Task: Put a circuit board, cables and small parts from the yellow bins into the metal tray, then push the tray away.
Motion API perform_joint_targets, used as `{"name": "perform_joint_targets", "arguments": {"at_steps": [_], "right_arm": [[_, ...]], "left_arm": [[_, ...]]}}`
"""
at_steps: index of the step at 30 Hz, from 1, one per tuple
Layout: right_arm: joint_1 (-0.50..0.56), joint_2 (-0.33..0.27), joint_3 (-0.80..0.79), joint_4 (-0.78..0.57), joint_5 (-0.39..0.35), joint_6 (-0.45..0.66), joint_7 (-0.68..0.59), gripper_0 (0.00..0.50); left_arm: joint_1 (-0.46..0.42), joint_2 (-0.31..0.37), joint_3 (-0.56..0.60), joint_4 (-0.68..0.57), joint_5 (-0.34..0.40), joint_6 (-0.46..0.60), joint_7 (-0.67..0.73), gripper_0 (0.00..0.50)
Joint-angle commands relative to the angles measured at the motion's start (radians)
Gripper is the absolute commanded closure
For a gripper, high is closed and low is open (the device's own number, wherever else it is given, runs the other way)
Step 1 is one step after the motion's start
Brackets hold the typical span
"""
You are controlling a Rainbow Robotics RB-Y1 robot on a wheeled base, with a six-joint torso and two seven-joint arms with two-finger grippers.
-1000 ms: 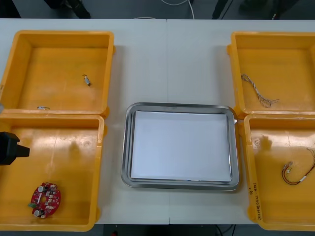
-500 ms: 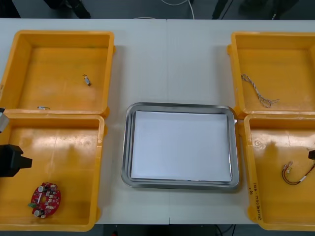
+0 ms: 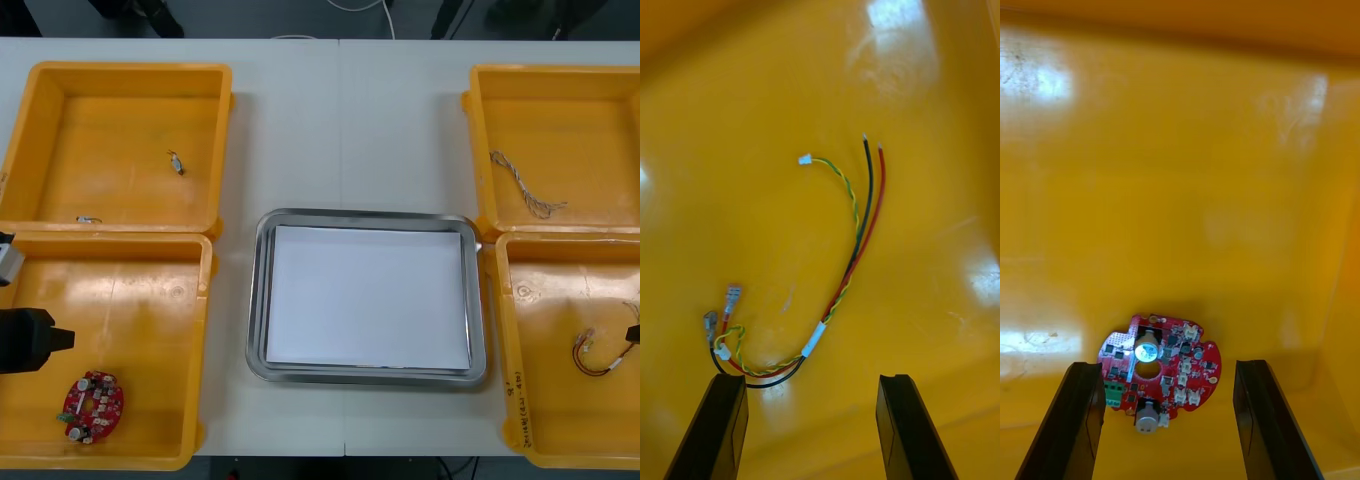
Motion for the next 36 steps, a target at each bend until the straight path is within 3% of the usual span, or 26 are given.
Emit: {"name": "perform_joint_targets", "arguments": {"at_steps": [1,12,21,36], "right_arm": [[0.023,0.029,-0.032,0.013,0.0,-0.014,-0.141,0.0],[0.023,0.08,-0.026,0.036,-0.003,-0.065,-0.292,0.0],[0.023,0.082,-0.018,0.148,-0.055,-0.147,-0.303,0.0],[0.022,0.082,0.031,0.22,-0.049,-0.2,-0.332,0.0]], "left_arm": [[0.045,0.047,-0.05,-0.013,-0.031,-0.058,-0.098,0.0],[0.094,0.082,-0.117,0.012,-0.083,-0.179,-0.116,0.0],[0.102,0.111,-0.194,0.073,-0.115,-0.288,-0.138,0.0],[0.088,0.126,-0.283,0.127,-0.156,-0.351,-0.145,0.0]]}}
